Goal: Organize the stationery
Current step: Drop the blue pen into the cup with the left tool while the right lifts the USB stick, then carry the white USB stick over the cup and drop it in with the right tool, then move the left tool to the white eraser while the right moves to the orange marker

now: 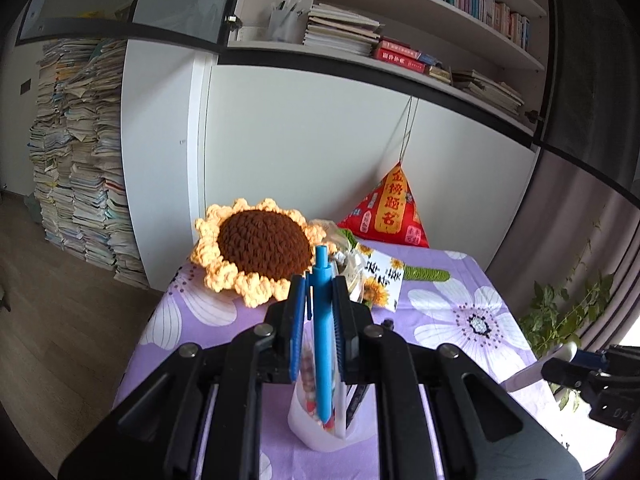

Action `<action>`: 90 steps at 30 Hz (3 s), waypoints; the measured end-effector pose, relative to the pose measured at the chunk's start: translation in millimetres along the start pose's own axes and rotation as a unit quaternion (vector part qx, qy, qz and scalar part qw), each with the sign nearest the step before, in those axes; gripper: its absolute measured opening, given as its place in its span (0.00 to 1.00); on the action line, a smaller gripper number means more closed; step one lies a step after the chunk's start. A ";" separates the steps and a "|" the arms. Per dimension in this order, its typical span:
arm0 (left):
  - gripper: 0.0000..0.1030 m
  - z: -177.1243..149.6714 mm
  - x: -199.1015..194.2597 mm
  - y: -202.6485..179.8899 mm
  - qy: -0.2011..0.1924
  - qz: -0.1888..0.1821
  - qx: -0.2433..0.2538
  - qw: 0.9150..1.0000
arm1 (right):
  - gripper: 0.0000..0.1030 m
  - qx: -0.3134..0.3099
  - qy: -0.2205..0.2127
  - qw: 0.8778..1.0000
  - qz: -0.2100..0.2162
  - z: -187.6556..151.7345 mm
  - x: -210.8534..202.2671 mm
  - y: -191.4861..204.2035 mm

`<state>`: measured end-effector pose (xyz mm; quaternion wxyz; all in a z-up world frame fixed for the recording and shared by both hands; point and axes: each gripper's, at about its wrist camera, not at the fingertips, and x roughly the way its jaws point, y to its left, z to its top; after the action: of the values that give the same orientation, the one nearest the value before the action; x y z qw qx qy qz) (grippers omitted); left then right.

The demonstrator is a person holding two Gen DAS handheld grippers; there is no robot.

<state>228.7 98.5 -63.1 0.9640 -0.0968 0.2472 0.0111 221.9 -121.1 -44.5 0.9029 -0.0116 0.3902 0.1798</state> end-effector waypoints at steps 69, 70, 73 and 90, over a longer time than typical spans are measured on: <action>0.52 -77.8 -38.5 53.5 0.089 -0.023 -0.012 0.996 | 0.26 -0.023 0.076 0.997 0.015 34.1 73.0 105.2; 0.52 -77.4 -39.6 51.0 0.088 -0.024 -0.009 0.996 | 0.26 -0.024 0.073 0.997 0.015 34.3 70.3 104.6; 0.52 -76.4 -42.2 43.7 0.086 -0.030 -0.002 0.996 | 0.26 -0.027 0.060 0.998 0.012 32.5 56.9 99.3; 0.52 -83.6 -48.3 -29.5 0.100 -0.073 0.052 0.991 | 0.26 0.013 0.034 0.999 -0.029 -0.9 -5.0 8.2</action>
<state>148.7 54.9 -106.4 0.9365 -0.0652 0.3347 -0.0814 215.4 -115.1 -40.6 0.8942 -0.0169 0.4223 0.1477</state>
